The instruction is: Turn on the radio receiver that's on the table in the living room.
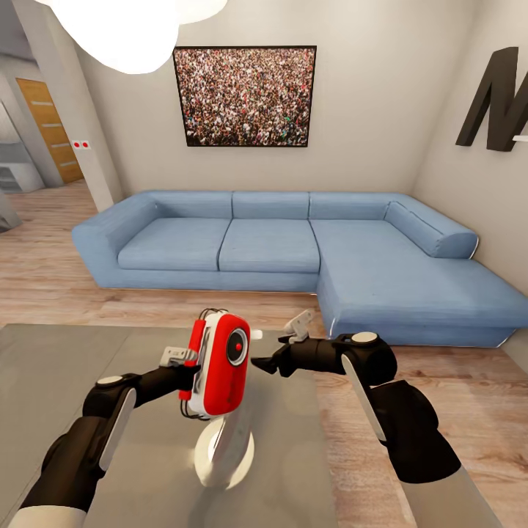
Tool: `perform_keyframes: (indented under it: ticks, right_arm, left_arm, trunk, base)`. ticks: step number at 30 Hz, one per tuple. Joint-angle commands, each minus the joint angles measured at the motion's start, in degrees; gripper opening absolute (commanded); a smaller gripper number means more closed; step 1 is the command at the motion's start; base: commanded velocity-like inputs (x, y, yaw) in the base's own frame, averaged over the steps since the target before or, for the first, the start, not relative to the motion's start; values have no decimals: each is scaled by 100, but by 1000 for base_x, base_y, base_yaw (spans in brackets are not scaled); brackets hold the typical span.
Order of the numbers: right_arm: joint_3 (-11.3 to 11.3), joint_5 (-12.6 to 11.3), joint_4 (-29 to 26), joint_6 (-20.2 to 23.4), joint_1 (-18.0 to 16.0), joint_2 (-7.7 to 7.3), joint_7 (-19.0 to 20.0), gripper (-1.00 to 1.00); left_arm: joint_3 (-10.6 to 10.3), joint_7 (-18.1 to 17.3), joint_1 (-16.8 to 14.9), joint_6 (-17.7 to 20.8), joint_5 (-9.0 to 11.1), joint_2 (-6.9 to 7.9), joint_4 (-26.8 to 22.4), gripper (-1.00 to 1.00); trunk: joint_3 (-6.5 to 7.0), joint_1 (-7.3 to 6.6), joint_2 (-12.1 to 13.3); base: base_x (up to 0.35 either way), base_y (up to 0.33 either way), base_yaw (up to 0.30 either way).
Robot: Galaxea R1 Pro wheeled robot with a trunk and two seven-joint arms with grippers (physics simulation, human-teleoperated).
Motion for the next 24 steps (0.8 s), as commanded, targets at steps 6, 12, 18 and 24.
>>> perform_keyframes:
  ticks: [6,12,18,24]
  right_arm:
    - [1,0,-6,-7,0,-1,1,100]
    - [1,0,-7,-7,0,11,1,100]
    - [5,0,-7,-8,0,12,1,100]
    - [18,0,-7,-1,0,22,1,100]
  left_arm:
    - [-2,-4,0,-196,64,9,42,-100]
    - [-8,-4,0,-208,63,7,62,-100]
    - [-10,-4,0,-233,69,2,236,-100]
    - [-11,-4,0,-242,66,5,315,-100]
  trunk:
    - [0,0,0]
    - [0,0,0]
    - [0,0,0]
    - [0,0,0]
  base:
    - [0,0,0]
    - [0,0,0]
    - [0,0,0]
    - [0,0,0]
